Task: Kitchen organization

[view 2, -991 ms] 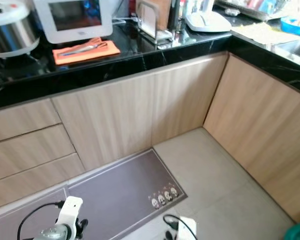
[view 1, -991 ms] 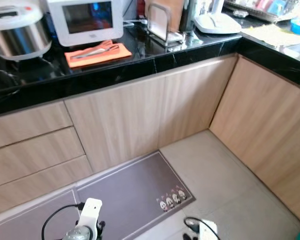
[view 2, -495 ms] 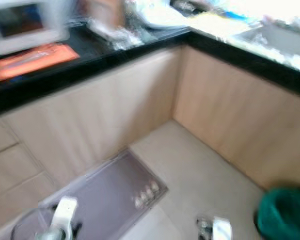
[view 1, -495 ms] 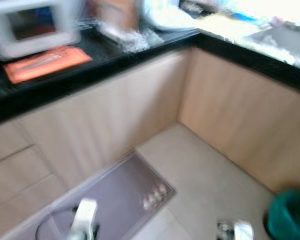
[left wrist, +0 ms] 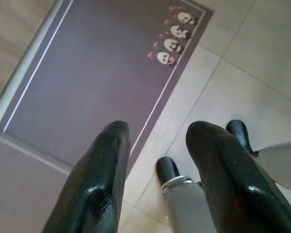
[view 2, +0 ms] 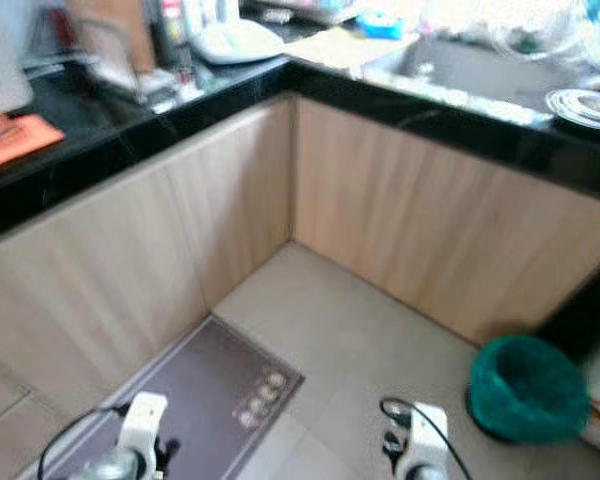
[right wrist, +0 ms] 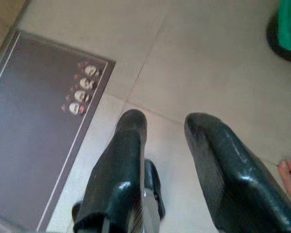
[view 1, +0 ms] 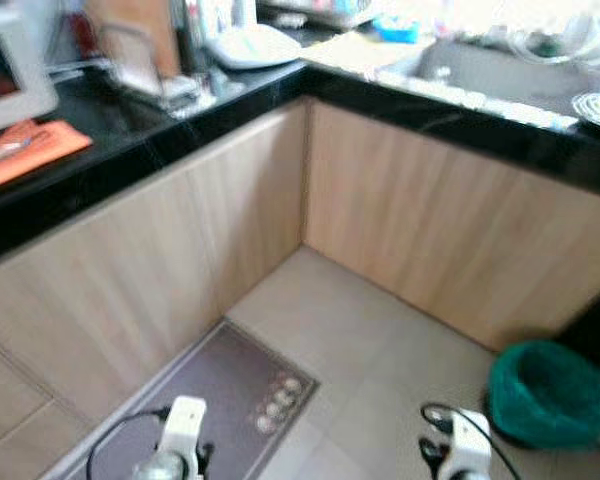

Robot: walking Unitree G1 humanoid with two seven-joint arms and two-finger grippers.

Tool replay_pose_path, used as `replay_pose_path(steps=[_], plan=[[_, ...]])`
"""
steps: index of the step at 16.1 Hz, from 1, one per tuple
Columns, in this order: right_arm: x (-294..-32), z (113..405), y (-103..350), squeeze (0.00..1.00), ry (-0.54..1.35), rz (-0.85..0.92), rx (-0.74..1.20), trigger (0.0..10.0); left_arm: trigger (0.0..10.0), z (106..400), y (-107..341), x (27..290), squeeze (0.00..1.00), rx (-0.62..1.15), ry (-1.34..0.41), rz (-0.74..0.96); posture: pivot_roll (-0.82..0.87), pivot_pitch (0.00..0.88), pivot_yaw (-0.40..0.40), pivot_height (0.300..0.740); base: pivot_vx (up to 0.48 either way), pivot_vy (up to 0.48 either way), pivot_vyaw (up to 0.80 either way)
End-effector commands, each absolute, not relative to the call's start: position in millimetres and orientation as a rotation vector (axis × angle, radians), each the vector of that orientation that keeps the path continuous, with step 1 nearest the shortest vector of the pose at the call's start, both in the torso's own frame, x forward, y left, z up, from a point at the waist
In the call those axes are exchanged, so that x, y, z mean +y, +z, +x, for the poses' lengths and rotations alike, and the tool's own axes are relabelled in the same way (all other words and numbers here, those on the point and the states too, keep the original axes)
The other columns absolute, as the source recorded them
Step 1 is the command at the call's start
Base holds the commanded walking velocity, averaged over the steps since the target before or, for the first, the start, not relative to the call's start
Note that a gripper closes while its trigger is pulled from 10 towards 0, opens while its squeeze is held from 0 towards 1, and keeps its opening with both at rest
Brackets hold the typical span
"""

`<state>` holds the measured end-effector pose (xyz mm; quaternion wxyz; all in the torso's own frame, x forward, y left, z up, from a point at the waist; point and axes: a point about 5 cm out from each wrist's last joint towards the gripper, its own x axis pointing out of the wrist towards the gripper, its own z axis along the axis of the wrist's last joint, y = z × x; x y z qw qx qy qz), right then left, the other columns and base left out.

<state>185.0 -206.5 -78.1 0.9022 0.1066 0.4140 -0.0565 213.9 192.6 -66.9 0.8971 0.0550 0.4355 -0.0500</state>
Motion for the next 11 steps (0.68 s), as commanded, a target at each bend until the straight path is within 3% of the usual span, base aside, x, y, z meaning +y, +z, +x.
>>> replay_pose_path(steps=[1, 11], plan=[[-203.0, 184.2, -79.0, 0.00, -0.112, 0.219, 0.856, 10.0, 10.0, 208.0, -69.9, 196.2, 0.00, 0.924, -0.088, 0.103, -0.08, 0.000, -0.002, 0.740, 0.000, 0.000, -0.68], [-216.2, 171.7, -83.2, 0.00, -0.142, 0.220, 0.909, 10.0, 10.0, 209.8, -67.9, 202.3, 0.00, 0.923, -0.085, 0.109, -0.08, 0.000, 0.005, 0.740, 0.000, 0.000, -0.67]])
